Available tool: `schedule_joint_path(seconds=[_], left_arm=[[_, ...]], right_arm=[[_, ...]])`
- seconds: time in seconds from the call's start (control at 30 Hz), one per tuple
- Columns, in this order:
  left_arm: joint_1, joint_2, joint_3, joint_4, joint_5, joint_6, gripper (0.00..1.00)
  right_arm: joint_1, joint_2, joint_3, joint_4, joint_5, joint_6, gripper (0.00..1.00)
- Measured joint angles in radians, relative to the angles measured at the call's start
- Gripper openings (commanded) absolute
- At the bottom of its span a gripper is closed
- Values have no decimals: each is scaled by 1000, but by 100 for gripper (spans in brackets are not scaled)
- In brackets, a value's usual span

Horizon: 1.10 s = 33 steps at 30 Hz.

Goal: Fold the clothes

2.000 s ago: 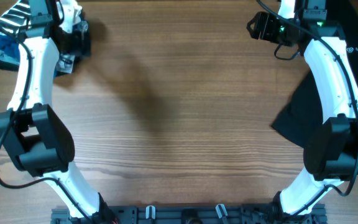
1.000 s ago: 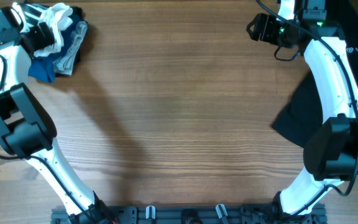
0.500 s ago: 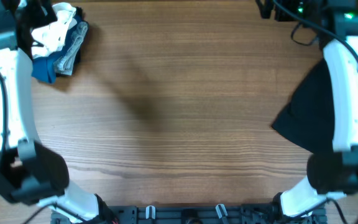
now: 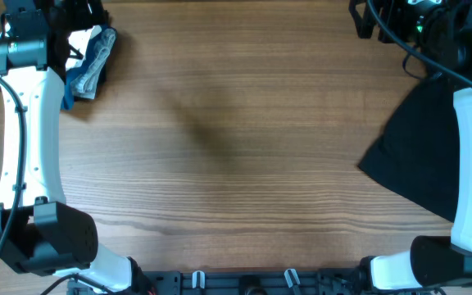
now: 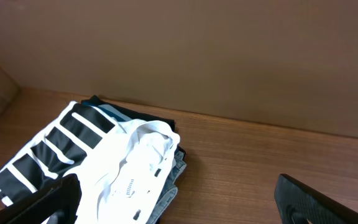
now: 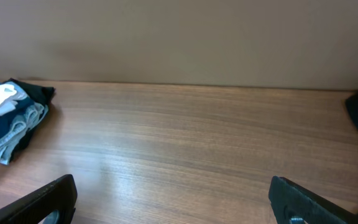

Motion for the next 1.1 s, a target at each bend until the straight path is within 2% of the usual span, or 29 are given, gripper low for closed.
schedule_joint_path(seconds=[0.2,0.27,0.3,0.4,0.47,0.53,0.57,0.63,0.73,0.87,1.0,1.1], left_arm=[[0,0,0,-2,0,0,100],[0,0,0,-4,0,0,100],[0,0,0,-5,0,0,100],[0,0,0,-5,0,0,100],[0,0,0,-6,0,0,100],[0,1,0,-4,-4,0,100],[0,1,0,-4,-4,0,100],[0,1,-1,-10,-4,0,100],[0,1,-1,-8,-4,0,100],[0,1,-1,-8,-4,0,100],[0,1,-1,-7,-4,0,100],[0,1,-1,-8,-4,0,100]], right_arm=[[0,-7,-23,-23,8,-91,100],[0,-61,-132,-16,16,-115,100],[0,-103,-205,40,22,-120,100],[0,-330,-539,289,43,-138,99],[0,-555,-821,457,52,-153,100],[0,-700,-1005,581,52,-154,100],[0,-860,-1222,690,47,-151,100],[0,-987,-1429,895,41,-125,100],[0,-1207,-1656,945,41,-95,100],[0,-1397,-1777,949,42,-87,100],[0,-1461,-1858,972,46,-84,100],[0,-1505,-1911,1051,50,-66,100]])
